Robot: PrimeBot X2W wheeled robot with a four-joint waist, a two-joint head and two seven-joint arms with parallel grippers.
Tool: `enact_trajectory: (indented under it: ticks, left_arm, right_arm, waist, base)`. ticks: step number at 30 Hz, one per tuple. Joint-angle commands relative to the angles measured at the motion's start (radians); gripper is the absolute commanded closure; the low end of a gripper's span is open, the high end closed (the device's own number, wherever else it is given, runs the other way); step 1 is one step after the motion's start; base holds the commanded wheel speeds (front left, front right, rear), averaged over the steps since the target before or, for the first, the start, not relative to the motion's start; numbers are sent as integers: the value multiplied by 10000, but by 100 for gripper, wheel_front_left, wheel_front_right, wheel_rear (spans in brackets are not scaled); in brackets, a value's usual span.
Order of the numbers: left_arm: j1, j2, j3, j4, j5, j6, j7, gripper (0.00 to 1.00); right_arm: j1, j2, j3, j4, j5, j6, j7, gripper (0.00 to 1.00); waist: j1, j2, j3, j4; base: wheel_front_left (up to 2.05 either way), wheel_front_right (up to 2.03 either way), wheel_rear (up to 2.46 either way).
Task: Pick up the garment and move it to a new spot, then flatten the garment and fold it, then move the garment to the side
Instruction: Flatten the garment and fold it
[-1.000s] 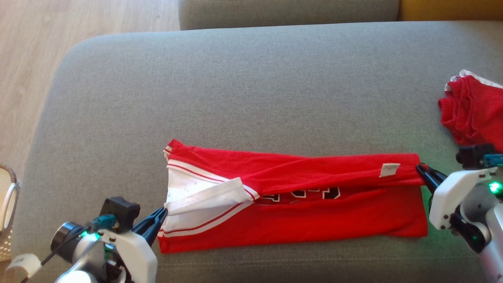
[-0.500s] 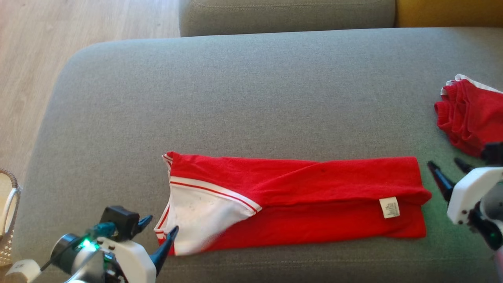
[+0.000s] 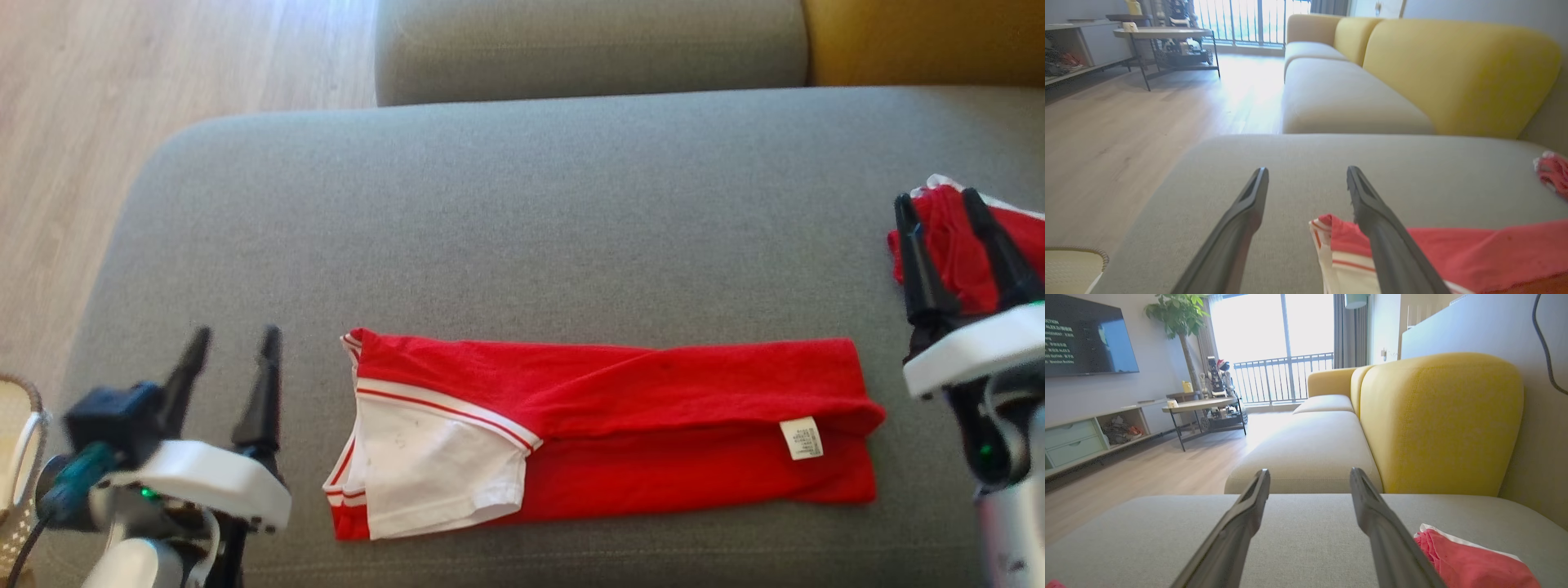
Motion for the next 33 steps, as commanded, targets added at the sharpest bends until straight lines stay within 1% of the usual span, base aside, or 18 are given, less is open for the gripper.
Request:
enact_trajectory:
  ticks: [1,3,5,7,9,13,15,16,20,24,26,28,30,33]
  left_arm:
    - [-602,-64,657,-279,-119,185,-490,0]
    - [-536,-438,875,-215,-288,309,-1182,0]
    - [-464,-688,926,-127,-329,278,-1824,0]
    - [-359,-927,865,31,-312,228,-2248,0]
    - [-232,-1285,914,198,-381,230,-2540,0]
    - [106,-1975,1140,496,-219,118,-2777,0]
    - [237,-2164,1265,471,466,18,-2789,0]
    - [343,-2348,1341,463,707,-51,-2790,0]
    - [782,-3002,1831,482,1277,-419,-2794,0]
    - [1028,-3332,2341,505,1538,-806,-2795,0]
    - [1090,-3435,2572,594,1664,-1050,-2795,0]
    - [1088,-3464,2637,667,1741,-1205,-2796,0]
    - [1069,-3478,2682,711,1815,-1311,-2796,0]
    - [1019,-3485,2660,738,1737,-1329,-2796,0]
  right_arm:
    - [102,49,144,-608,-56,-4,-332,0]
    - [368,278,273,-1013,-173,-4,-715,0]
    - [619,531,289,-1302,-265,-4,-1041,0]
    - [866,702,319,-1500,-459,-4,-1302,0]
    - [1117,857,350,-1621,-694,-4,-1534,0]
    - [1696,1176,376,-1597,-905,-4,-1741,0]
    - [2000,1302,336,-1555,-958,-4,-1830,0]
    - [2150,1346,345,-1540,-1027,-4,-1878,0]
    - [2550,1451,423,-1434,-1196,-4,-2053,0]
    - [2703,1483,606,-1290,-1365,-4,-2155,0]
    - [2730,1491,653,-1176,-1354,-4,-2207,0]
    - [2721,1493,655,-1103,-1306,-4,-2231,0]
    - [2703,1494,642,-1051,-1258,-4,-2252,0]
    - [2675,1494,643,-988,-1218,-4,-2276,0]
  waist:
    - [0,-1,-131,-26]
    - [0,-1,-245,-48]
    - [0,-1,-326,-58]
    - [0,-1,-370,-52]
    - [0,-1,-407,-48]
    - [0,-1,-483,-39]
    - [0,-1,-511,-12]
    - [0,-1,-523,-3]
    - [0,-1,-527,-14]
    - [0,-1,-528,-12]
    - [0,-1,-528,3]
    - [0,-1,-532,10]
    - [0,-1,-526,18]
    - [0,-1,-522,24]
  base:
    - [0,0,0]
    - [0,0,0]
    - [0,0,0]
    - [0,0,0]
    - [0,0,0]
    - [0,0,0]
    - [0,0,0]
    - [0,0,0]
    - [0,0,0]
    - [0,0,0]
    - [0,0,0]
    - [0,0,0]
    - [0,0,0]
    - [0,0,0]
